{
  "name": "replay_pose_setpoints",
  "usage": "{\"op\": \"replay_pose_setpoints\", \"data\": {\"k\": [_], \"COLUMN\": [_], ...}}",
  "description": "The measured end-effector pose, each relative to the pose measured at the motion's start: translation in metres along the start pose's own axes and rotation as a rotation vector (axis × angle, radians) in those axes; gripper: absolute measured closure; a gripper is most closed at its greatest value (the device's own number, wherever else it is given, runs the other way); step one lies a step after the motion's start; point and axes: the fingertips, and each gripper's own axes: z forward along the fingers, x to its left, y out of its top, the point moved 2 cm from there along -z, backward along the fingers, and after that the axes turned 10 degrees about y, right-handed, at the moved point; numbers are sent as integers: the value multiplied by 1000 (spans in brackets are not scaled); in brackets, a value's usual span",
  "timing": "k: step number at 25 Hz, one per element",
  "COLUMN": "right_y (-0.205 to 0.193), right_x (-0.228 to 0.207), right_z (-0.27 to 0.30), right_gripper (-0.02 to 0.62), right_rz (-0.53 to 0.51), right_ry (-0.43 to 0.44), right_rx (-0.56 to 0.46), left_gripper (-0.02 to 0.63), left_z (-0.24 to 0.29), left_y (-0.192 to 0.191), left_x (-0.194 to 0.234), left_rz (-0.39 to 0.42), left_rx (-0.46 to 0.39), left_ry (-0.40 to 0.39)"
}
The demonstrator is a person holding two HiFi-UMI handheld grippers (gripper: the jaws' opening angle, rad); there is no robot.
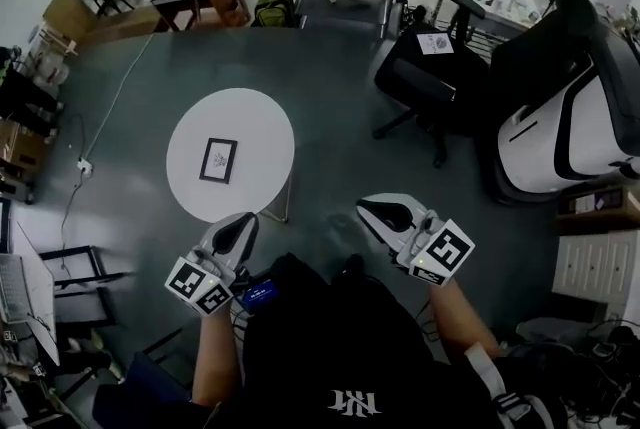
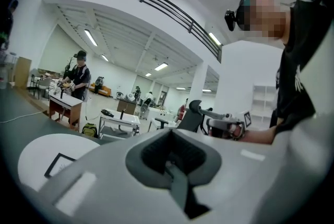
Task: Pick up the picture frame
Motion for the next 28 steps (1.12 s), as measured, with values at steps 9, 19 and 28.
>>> {"op": "replay_pose_setpoints", "data": {"k": [9, 19, 28], "right_y": [-3, 21, 59], "right_x": [-39, -113, -164], "right_z": [42, 103, 214], "right_gripper": [597, 597, 597], "right_rz": [21, 3, -62], "right_ry": [131, 159, 259], "right_rx": [57, 158, 204], "left_gripper": [603, 603, 603], "left_z": [7, 44, 62], "left_y": [0, 17, 59], "left_x": [35, 136, 225], "left_rz": [-59, -184, -256], "left_rx": [-43, -173, -276], "left_ry": [131, 217, 273]}}
